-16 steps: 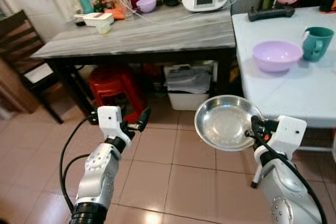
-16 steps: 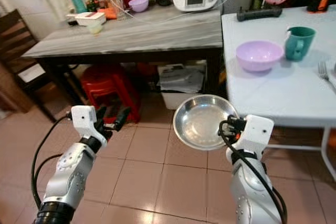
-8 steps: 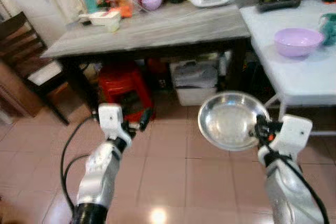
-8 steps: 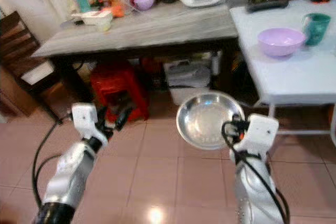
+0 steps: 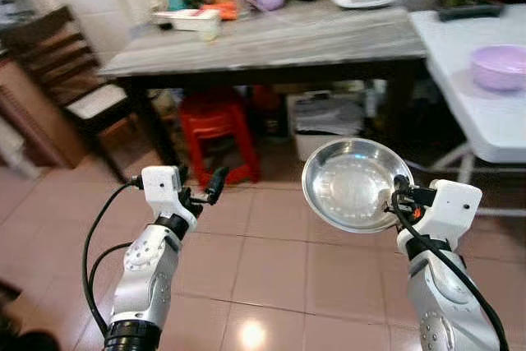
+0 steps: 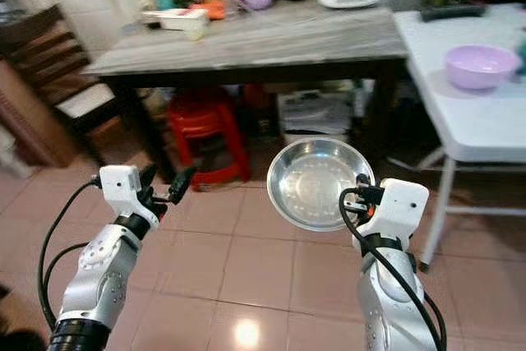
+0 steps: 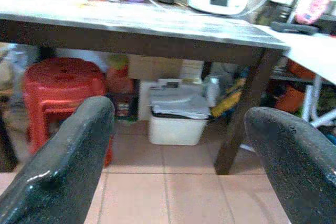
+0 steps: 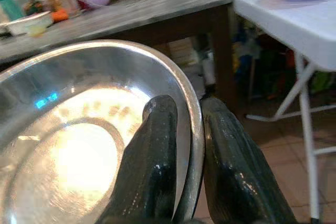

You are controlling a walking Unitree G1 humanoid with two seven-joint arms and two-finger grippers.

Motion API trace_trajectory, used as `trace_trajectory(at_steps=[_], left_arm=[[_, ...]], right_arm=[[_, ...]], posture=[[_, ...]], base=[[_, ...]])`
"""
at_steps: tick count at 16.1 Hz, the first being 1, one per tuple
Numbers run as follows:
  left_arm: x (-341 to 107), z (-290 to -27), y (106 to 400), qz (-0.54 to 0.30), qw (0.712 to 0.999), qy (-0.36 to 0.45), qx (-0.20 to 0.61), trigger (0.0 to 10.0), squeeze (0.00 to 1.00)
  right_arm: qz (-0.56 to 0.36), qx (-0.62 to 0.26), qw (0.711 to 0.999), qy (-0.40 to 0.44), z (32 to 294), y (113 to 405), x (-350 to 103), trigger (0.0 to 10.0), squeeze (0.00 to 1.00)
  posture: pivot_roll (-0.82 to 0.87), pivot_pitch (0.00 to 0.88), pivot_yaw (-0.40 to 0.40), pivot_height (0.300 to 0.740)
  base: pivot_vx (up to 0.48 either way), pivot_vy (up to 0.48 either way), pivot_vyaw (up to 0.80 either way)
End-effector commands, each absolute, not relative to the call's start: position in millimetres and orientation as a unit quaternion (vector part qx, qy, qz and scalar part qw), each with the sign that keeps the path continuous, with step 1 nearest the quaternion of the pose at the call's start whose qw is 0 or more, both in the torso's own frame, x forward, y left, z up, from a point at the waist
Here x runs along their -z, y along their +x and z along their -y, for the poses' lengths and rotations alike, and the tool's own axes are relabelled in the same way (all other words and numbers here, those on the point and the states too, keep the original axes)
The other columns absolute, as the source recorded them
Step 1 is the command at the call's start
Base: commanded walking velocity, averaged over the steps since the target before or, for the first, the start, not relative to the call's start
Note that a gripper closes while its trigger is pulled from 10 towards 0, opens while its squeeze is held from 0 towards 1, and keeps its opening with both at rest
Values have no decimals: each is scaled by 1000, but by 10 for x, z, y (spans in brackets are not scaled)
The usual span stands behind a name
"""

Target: Setting the table

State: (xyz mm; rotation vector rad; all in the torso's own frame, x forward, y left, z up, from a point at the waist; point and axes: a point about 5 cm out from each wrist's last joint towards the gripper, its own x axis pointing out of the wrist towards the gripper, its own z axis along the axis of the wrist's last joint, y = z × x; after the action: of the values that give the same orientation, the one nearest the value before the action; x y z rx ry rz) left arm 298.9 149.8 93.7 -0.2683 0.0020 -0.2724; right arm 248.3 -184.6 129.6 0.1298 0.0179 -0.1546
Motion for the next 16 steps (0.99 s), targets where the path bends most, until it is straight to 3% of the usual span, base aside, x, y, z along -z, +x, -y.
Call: trace_trajectory(at_steps=[1,5,16], left_arm=[[-1003,-1507,3004,10,981,-130,140,10000,0],[-1011,-1487,3008,11,981,-131,145,10000,0],[-1017,-1406,3005,10,978,-134,159,10000,0]], right_arm=[[9,75,995,67,1828,2504,-1366,10000,0],[16,72,995,69,1820,2511,-1388,10000,0],[19,78,994,74,1843,2532,-1390,10000,0]], posture=[[-115,0,171,740],[-116,0,172,740],[-119,0,174,740]], base=[[337,0,0],[353,0,105],[372,0,578]])
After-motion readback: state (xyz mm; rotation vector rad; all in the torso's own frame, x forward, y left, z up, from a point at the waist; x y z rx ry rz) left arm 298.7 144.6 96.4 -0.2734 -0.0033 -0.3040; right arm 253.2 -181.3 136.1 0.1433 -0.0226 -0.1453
